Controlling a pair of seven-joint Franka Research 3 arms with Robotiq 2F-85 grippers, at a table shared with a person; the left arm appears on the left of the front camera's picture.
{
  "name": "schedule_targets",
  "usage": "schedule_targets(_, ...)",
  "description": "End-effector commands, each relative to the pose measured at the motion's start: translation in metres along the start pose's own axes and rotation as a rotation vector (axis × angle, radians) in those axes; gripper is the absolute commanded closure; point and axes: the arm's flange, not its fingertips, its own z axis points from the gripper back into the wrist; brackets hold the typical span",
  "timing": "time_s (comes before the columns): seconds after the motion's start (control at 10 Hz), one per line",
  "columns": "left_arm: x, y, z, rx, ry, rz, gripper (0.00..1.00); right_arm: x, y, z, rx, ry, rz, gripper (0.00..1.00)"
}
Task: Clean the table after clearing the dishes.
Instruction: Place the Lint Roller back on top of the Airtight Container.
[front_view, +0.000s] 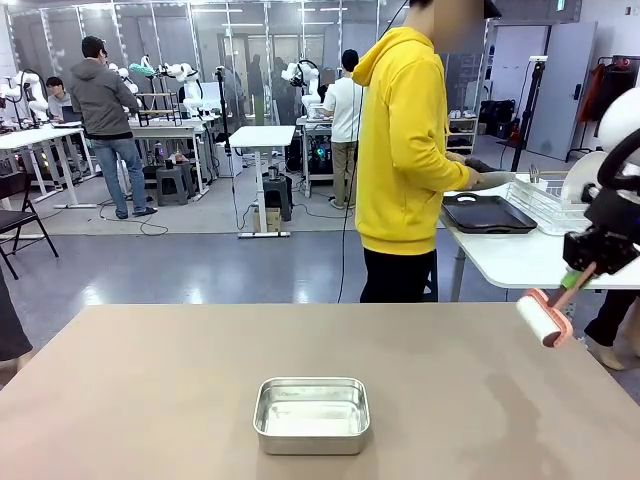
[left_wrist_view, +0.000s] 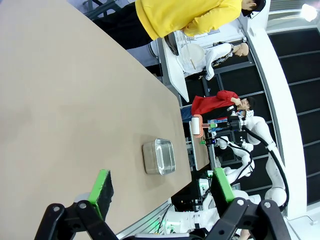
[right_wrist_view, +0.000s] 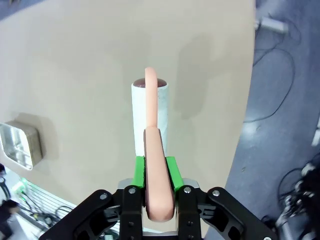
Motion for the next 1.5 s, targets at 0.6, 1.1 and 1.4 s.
schedule_targets(0.6, 0.0, -0.005, 0.003, -0.007, -0.005, 0.017, 0.0, -0.004, 0.29, 0.016, -0.158, 0.156, 1.065, 0.78)
schedule_targets(1.1, 0.0, -0.005, 0.003, -0.007, -0.005, 0.017, 0.0, -0.033, 0.381, -0.025, -0.24, 0.234, 1.24, 0.78)
schedule_targets(1.4, 0.0, -0.005, 0.003, -0.007, -0.005, 0.017, 0.0, -0.041, 0.384, -0.029, -0.205, 0.257, 1.271, 0.78)
